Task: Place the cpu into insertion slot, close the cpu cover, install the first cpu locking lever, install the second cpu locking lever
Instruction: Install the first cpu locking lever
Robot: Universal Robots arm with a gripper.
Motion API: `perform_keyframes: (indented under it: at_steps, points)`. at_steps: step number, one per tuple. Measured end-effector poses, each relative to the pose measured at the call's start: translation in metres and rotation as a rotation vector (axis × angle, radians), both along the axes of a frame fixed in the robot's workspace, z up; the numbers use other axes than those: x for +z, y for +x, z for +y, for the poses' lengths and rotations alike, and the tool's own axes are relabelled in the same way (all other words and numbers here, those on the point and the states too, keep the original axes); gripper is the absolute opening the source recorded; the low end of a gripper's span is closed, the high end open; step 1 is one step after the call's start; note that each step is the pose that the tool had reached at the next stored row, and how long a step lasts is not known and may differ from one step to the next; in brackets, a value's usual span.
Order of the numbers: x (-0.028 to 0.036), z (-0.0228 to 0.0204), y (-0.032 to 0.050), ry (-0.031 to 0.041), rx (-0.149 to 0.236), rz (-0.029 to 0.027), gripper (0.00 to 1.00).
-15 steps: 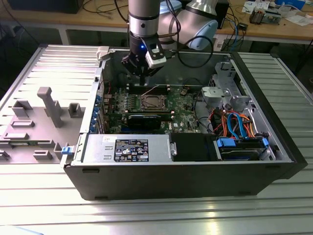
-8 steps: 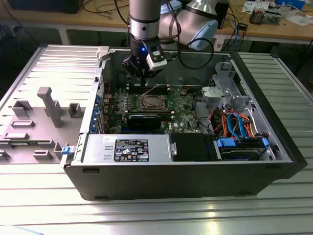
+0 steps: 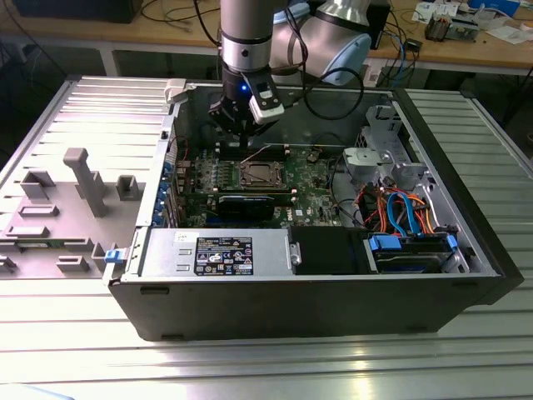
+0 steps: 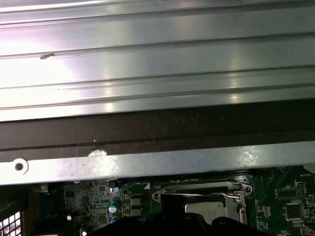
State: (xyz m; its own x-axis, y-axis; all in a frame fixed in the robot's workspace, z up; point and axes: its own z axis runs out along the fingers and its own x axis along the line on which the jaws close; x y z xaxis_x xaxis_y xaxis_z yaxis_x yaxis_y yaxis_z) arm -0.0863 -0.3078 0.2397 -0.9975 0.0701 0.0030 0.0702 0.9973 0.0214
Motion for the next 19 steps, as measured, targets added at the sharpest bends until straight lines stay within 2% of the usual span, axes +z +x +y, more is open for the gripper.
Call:
perform_keyframes:
  at_steps: [6, 9, 13, 19]
  points:
    - [-0.0067, 0.0, 0.0004, 0.0, 0.0, 0.0001, 0.11]
    - [-0.0098, 0.0017, 0.0008, -0.0001, 0.003, 0.0, 0.11]
    - [-0.0146, 0.0039, 0.0008, -0.0002, 0.058, 0.0001, 0.11]
    - [-0.0194, 0.0055, 0.0021, 0.0, 0.06, 0.0, 0.11]
